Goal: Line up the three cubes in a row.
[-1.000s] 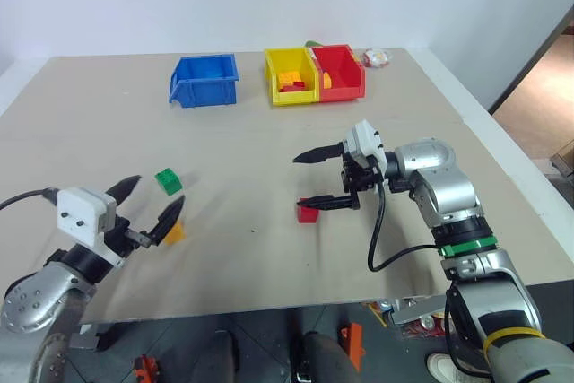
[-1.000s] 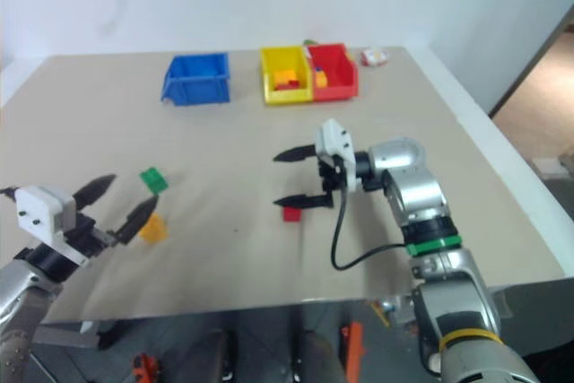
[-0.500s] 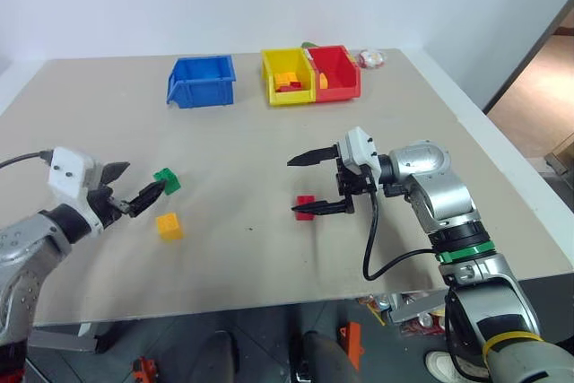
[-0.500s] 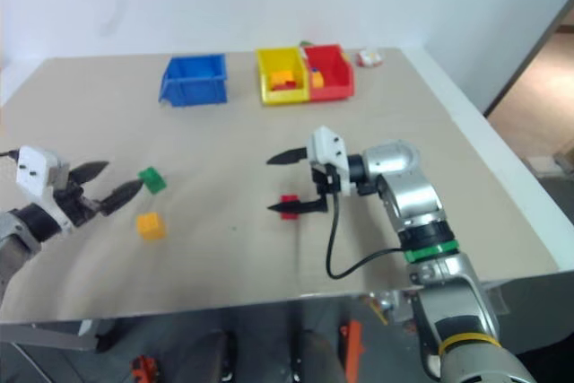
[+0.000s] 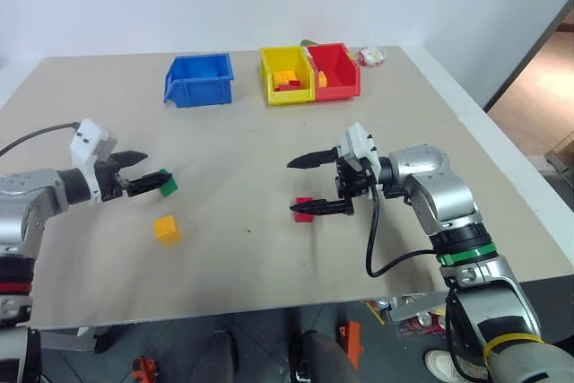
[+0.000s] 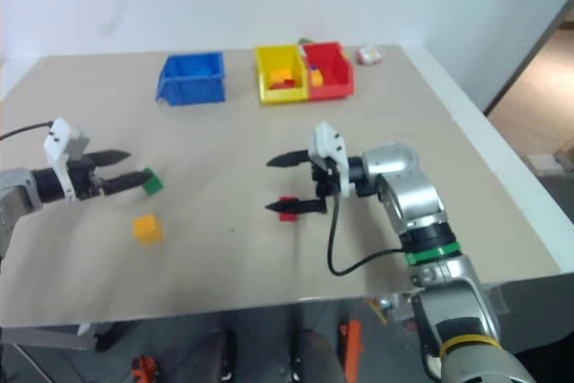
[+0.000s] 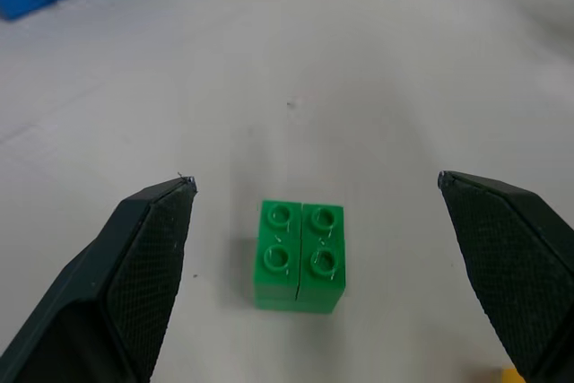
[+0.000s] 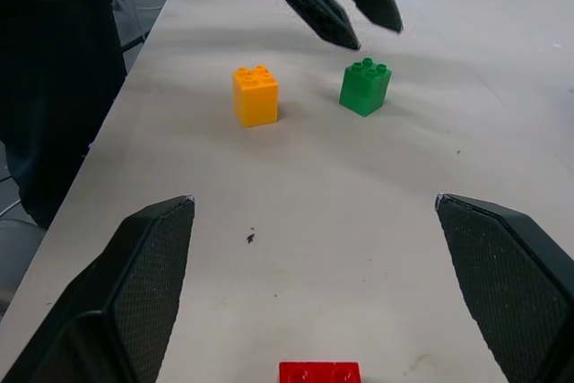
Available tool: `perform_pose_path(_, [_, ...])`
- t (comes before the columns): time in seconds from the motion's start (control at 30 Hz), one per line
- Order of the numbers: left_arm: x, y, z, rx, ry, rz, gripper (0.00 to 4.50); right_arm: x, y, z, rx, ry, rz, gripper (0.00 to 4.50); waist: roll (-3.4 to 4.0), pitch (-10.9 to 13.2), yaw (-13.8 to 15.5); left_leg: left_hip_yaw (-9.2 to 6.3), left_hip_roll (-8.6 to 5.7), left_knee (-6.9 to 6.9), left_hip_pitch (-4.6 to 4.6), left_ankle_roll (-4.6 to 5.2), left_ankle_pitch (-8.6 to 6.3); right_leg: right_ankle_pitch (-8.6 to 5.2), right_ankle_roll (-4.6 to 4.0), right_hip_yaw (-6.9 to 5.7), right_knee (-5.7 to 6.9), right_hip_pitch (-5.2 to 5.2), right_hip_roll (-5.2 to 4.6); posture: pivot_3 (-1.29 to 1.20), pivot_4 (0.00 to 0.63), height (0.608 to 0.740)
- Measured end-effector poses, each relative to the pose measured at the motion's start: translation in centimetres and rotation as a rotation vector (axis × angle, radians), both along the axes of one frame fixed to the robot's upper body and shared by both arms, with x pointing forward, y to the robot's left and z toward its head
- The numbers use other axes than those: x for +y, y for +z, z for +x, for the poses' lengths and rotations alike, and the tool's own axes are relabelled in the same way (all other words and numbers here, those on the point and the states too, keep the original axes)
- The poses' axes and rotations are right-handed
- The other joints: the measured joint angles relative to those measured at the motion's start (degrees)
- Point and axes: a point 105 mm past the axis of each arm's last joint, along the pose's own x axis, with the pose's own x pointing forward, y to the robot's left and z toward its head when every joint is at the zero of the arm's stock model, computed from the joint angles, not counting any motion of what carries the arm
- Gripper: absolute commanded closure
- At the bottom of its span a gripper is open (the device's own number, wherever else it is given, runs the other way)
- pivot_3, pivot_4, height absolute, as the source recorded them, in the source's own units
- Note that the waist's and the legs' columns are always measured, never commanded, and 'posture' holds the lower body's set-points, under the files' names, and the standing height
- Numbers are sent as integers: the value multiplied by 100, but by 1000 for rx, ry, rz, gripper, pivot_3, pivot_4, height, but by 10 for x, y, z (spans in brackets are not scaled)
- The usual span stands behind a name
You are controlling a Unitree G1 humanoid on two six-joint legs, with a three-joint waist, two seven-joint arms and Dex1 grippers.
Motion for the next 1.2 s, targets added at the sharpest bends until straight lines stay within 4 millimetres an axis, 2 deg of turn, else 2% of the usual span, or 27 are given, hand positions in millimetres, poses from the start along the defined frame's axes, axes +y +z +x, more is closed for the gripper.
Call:
perform_pose_path(0.27, [13, -16, 9, 41, -17, 106, 0, 10, 6, 8, -25, -55, 80, 33, 0, 0, 7, 0, 3, 2, -5, 0, 0, 0, 0, 3, 1, -1, 3, 0, 150, 740])
perform_pose_path(0.57, [0, -29, 18, 58, -63, 121, 0, 9, 7, 9, -59, -70, 80, 33, -1, -1, 8, 0, 3, 7, -4, 0, 0, 2, 2, 4, 6, -1, 4, 0, 150, 740])
perform_pose_path(0.6, [-1, -31, 18, 63, -64, 130, 539, 9, 8, 9, -61, -70, 80, 0, -1, 0, 6, 1, 3, 7, -3, 0, 0, 2, 2, 5, 6, -1, 4, 0, 150, 740])
perform_pose_path(0.87, [1, -36, 21, 53, -56, 163, 3190, 9, 8, 10, -73, -72, 74, 0, -1, -1, 2, 0, 3, 11, -2, 0, 0, 3, 3, 7, 11, -1, 5, 0, 150, 740])
perform_pose_path(1.1, [-1, -32, 22, 14, -81, 198, 3184, 6, 6, 11, -75, -77, 69, 0, -1, -1, 3, 0, 3, 18, -3, 0, 0, 3, 3, 8, 15, -1, 5, 0, 150, 740])
perform_pose_path(1.2, [-19, -18, 20, -35, -178, 229, 3184, 5, 6, 11, -77, -79, 64, 0, -2, 0, 5, 0, 3, 21, -7, 0, 0, 3, 3, 8, 15, -1, 5, 0, 150, 740])
